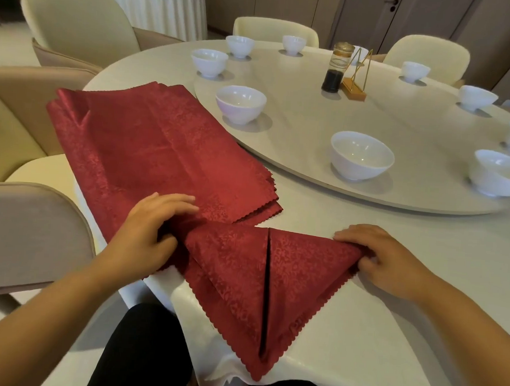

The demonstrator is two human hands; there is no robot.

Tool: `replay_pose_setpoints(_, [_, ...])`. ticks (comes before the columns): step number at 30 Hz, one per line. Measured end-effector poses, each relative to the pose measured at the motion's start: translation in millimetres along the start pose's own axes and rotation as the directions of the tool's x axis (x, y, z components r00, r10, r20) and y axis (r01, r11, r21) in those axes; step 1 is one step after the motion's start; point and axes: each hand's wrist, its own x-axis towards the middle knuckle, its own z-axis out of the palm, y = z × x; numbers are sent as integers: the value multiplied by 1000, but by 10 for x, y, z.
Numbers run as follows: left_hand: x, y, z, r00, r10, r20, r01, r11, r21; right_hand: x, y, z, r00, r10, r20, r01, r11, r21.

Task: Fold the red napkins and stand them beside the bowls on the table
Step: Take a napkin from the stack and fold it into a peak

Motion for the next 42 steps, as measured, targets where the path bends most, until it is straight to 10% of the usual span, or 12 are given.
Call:
replay_pose_setpoints(6, [-346, 629, 474, 963, 220, 153, -221, 975, -11, 16, -1, -84, 968, 184, 172, -218, 954, 205])
replay_pose_setpoints(13, [-402, 734, 789, 972, 115, 206, -174, 939, 297, -89, 52, -32, 917, 242, -316, -298, 944, -144])
replay_pose_setpoints(20, [-355, 719, 806, 974, 170, 152, -213, 916, 340, -132, 84, -194, 893, 446, -54, -359, 780, 512])
replay_pose_setpoints(24, [-364, 714, 810, 975, 162, 150, -203, 927, 316, -145, 105, -250, 870, 485, -84, -351, 732, 584])
replay_pose_setpoints(29, [-372, 724, 762, 970, 129, 207, -183, 946, 268, -185, -200, -6, 941, 7, -340, 21, 996, 81])
replay_pose_setpoints(33, [-414, 704, 661, 961, 152, 230, -178, 979, 98, -232, -479, 344, 879, -455, -147, 424, 884, -198])
replay_pose_setpoints(42, [-595, 623, 629, 954, 206, 217, -229, 969, 89, -357, -550, 734, 843, -537, -29, 521, 829, -201])
